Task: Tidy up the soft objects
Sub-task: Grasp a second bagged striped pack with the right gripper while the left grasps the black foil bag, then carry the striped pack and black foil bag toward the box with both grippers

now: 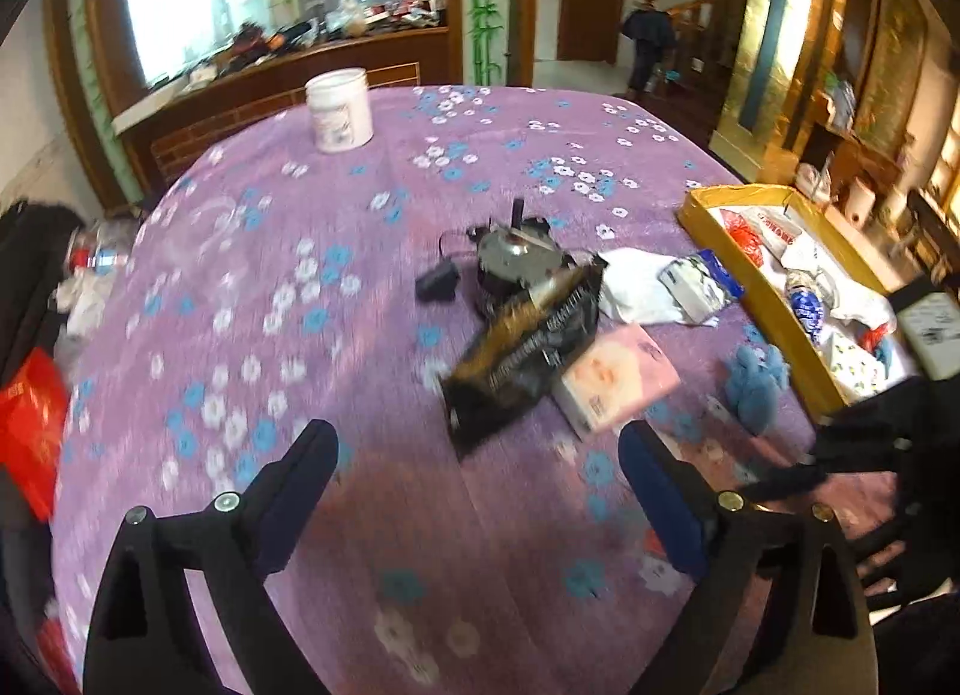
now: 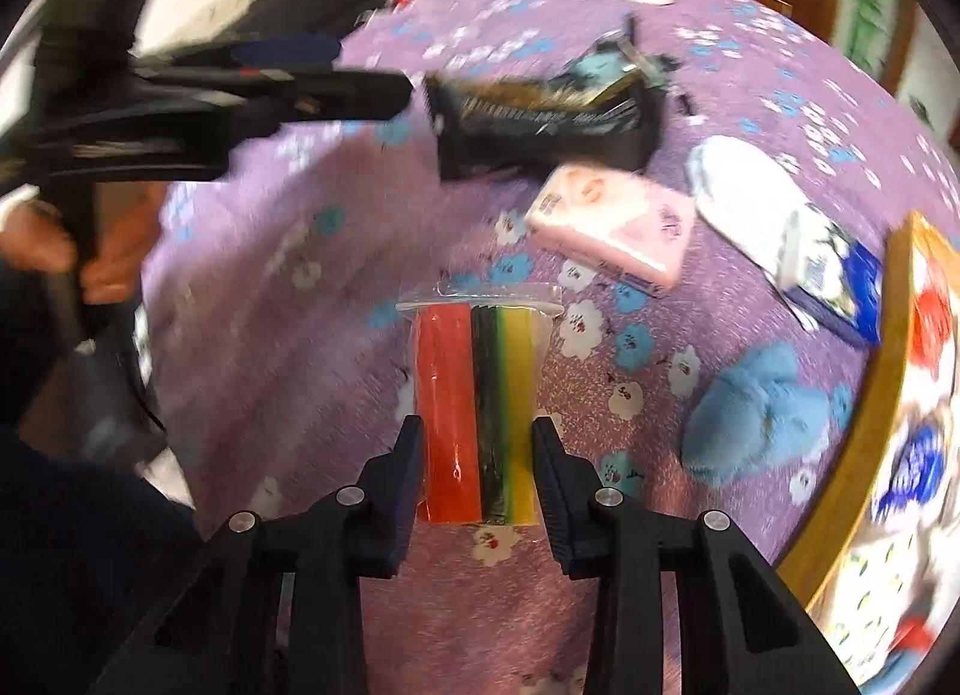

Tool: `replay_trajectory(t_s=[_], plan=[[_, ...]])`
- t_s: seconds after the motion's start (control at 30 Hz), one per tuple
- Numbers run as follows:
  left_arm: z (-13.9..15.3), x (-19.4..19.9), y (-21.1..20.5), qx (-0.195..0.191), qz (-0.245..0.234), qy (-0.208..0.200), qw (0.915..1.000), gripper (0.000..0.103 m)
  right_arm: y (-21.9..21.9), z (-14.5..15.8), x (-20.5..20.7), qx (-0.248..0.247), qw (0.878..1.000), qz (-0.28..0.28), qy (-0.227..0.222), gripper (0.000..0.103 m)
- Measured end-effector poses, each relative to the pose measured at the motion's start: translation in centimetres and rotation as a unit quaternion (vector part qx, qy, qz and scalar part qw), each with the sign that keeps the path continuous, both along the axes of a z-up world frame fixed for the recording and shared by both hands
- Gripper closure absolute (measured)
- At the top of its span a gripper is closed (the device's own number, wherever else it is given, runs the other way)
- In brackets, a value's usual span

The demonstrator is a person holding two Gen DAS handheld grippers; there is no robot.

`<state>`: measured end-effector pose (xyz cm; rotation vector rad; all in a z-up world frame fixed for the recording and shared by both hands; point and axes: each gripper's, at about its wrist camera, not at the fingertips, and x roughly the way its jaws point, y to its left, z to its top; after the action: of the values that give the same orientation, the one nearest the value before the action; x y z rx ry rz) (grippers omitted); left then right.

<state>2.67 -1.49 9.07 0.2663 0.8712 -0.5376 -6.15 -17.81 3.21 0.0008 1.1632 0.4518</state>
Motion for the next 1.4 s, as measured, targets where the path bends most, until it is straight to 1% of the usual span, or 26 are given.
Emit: replay_trajectory(t_s=[0.07,0.13,0.2,0.27,0.33,0.37,0.4,0.43,0.53,0.57,0.6,0.63,0.67,0.7,0.73,0.8,0.9,0.97,1.13,1.4], plan=[[-0.3,1.4,-0.8,0.016,-0.017,0.005,0.9997,0.009,-0.8,0.5,-0.3,0.013,1.0,-0.021,-0.006,0.064],[-1.0,2.6,-1.8,0.039,-0.03,0.001,0.9988,0.009,-1.4,1.3,-1.0,0.022,0.999,-0.042,-0.011,0.064],[-1.8,3.4,-2.9,0.058,-0.058,0.004,0.9966,0.009,-2.3,1.7,-1.6,0.032,0.997,-0.066,-0.014,0.064],[-2.9,3.9,-4.0,0.088,-0.079,0.0,0.9929,0.009,-3.1,2.1,-1.7,0.038,0.996,-0.081,-0.016,0.064],[-3.9,4.2,-5.2,0.116,-0.112,-0.002,0.9869,0.009,-3.7,2.6,-2.1,0.04,0.994,-0.096,-0.02,0.064],[-4.4,4.4,-5.7,0.129,-0.117,-0.008,0.9847,0.009,-3.9,2.7,-2.3,0.042,0.994,-0.102,-0.021,0.064],[-4.8,4.6,-6.1,0.14,-0.121,-0.013,0.9826,0.009,-4.2,2.8,-2.5,0.043,0.993,-0.109,-0.023,0.064],[-5.2,5.0,-6.4,0.143,-0.13,-0.01,0.9812,0.009,-4.4,3.0,-2.9,0.042,0.992,-0.113,-0.025,0.064],[-6.0,6.3,-7.0,0.128,-0.133,0.005,0.9828,0.009,-5.3,3.5,-3.3,0.044,0.99,-0.13,-0.029,0.064],[-6.1,6.7,-7.1,0.118,-0.132,0.01,0.9841,0.015,-5.4,3.5,-3.5,0.045,0.989,-0.135,-0.031,0.064],[-6.3,6.8,-7.2,0.111,-0.13,0.018,0.9851,0.025,-5.6,3.8,-3.6,0.046,0.989,-0.14,-0.034,0.064],[-6.4,6.7,-7.2,0.098,-0.128,0.029,0.9865,0.032,-5.8,3.9,-3.8,0.048,0.988,-0.145,-0.035,0.064],[-6.4,6.5,-7.1,0.087,-0.127,0.034,0.9875,0.049,-6.0,4.0,-3.9,0.051,0.987,-0.149,-0.036,0.064],[-6.3,6.1,-7.1,0.083,-0.121,0.034,0.9885,0.058,-6.2,4.1,-3.9,0.052,0.986,-0.154,-0.038,0.064],[-6.3,5.6,-7.0,0.082,-0.11,0.031,0.99,0.061,-6.3,4.1,-4.1,0.054,0.985,-0.157,-0.04,0.064],[-6.1,4.8,-6.4,0.065,-0.092,0.036,0.993,0.071,-6.5,4.3,-4.2,0.058,0.984,-0.161,-0.041,0.064],[-5.1,2.9,-4.7,0.019,-0.056,0.057,0.9966,0.072,-6.6,4.5,-4.0,0.062,0.984,-0.164,-0.045,0.064],[-4.3,1.3,-3.7,-0.009,-0.049,0.063,0.9967,0.072,-6.7,4.6,-3.8,0.064,0.983,-0.166,-0.046,0.064],[-3.0,-2.2,-3.3,-0.034,-0.054,0.065,0.9959,0.072,-6.9,4.3,-2.8,0.071,0.982,-0.171,-0.041,0.064],[-1.6,-3.4,-4.6,-0.047,-0.066,0.062,0.9948,0.072,-7.5,4.5,-2.6,0.077,0.98,-0.176,-0.046,0.064]])
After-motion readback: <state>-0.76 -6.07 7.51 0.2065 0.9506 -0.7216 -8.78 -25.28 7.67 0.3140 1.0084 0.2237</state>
